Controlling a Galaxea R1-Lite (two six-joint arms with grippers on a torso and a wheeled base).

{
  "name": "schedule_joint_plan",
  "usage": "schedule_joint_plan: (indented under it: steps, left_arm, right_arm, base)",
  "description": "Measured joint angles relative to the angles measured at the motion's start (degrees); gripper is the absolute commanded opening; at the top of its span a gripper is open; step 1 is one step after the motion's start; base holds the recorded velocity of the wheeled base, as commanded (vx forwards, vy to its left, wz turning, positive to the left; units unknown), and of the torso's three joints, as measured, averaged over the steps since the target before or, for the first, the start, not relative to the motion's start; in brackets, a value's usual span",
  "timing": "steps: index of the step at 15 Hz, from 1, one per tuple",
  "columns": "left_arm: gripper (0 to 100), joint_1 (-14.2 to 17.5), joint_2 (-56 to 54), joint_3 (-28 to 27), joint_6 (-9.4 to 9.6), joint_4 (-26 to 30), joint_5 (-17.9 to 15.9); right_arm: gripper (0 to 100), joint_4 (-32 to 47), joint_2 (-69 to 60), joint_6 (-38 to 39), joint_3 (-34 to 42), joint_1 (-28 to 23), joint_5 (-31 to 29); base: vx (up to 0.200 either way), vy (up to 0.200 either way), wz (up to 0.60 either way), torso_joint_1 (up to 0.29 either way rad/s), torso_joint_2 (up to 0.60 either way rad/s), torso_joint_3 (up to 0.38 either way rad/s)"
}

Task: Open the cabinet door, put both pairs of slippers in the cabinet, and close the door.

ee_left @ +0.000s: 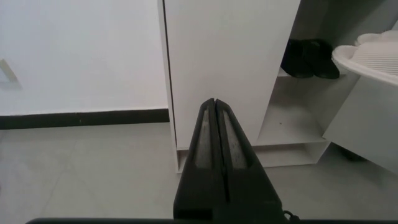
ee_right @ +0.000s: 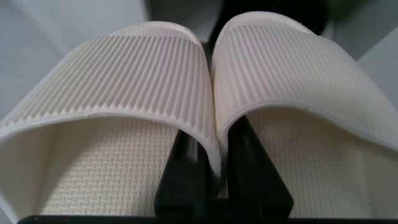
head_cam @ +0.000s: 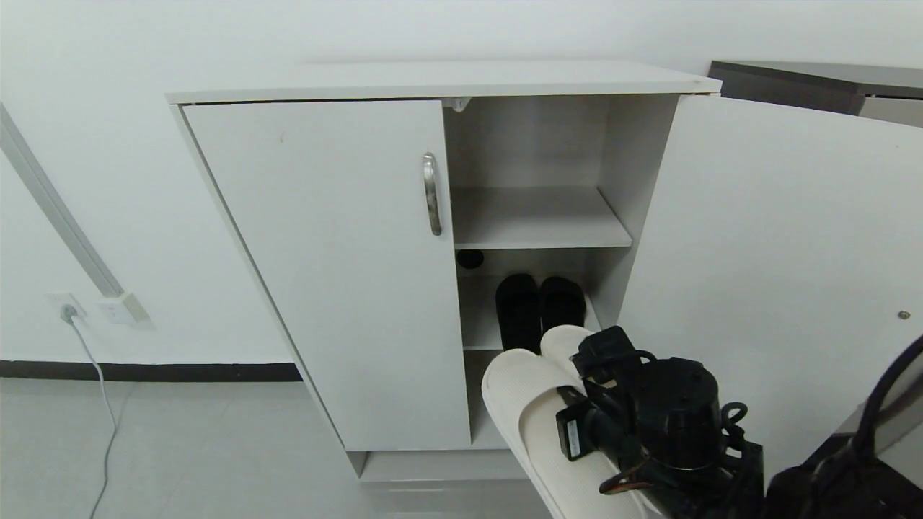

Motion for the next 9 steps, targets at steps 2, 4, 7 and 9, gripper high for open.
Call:
schedule_joint_plan:
  steps: [2,4,7,9]
  left_arm:
    - [0,0.0,0.0,0.0,0.15,0.0,0.0]
    - [0,0.0,0.0,0.0,0.17,0.0,0.0]
    - [0,0.0,0.0,0.0,0.17,0.0,0.1]
    - [0,0.0,0.0,0.1,0.04,0.0,0.1]
  right_arm:
    - [0,3.2,3.2,-0.1,-7.6,0.5,-9.2]
    - [0,10.7,5.1,0.0,-15.5,0.9,-14.3]
    - [0,25.1,5.0,1.5,-26.5,1.4,-19.2]
    - [0,32.3,3.9,2.3,-34.1,1.5,-20.0]
  base:
    - [0.0,0.0,0.0,0.0,0.0,0.0]
    - [0.0,0.0,0.0,0.0,0.0,0.0]
    - [0.0,0.0,0.0,0.0,0.0,0.0]
    - [0.0,0.0,0.0,0.0,0.0,0.0]
